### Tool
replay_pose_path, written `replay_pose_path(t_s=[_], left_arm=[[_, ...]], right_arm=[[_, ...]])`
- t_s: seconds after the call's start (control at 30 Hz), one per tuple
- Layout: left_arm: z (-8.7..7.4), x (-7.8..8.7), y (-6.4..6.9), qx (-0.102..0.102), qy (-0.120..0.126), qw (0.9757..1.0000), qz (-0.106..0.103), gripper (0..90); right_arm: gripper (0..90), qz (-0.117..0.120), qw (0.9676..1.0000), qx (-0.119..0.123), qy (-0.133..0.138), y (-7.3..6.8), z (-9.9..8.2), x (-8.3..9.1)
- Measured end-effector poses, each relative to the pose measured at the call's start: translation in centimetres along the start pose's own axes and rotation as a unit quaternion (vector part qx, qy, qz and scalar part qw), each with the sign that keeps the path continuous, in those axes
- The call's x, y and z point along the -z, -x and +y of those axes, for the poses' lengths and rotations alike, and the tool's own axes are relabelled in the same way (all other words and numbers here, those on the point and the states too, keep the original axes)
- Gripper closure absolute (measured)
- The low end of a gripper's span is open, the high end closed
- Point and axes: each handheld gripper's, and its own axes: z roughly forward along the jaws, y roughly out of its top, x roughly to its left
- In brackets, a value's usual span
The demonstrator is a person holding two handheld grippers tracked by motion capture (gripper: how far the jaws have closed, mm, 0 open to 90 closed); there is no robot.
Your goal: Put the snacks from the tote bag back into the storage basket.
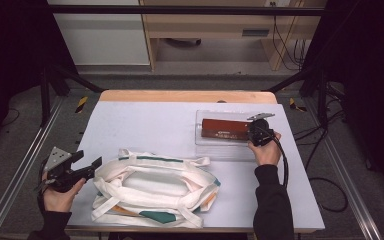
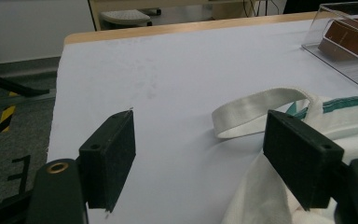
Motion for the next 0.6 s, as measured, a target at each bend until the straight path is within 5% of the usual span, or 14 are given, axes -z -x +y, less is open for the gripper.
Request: replay_pose_path(t_s=[0.27,0.6], left_arm=[[0.1,0.1,0.0,0.001,0.003,1.0,0.001,25.0],[0.2,0.1,0.1,-0.003,0.003,1.0,-0.003,24.7]], right_arm=[[85.9,0.006,0.9999,0.001,0.01,-0.2,0.0,0.7],[67.6,0.03,0.9951,0.002,0.094,-1.4,-0.4,5.7]])
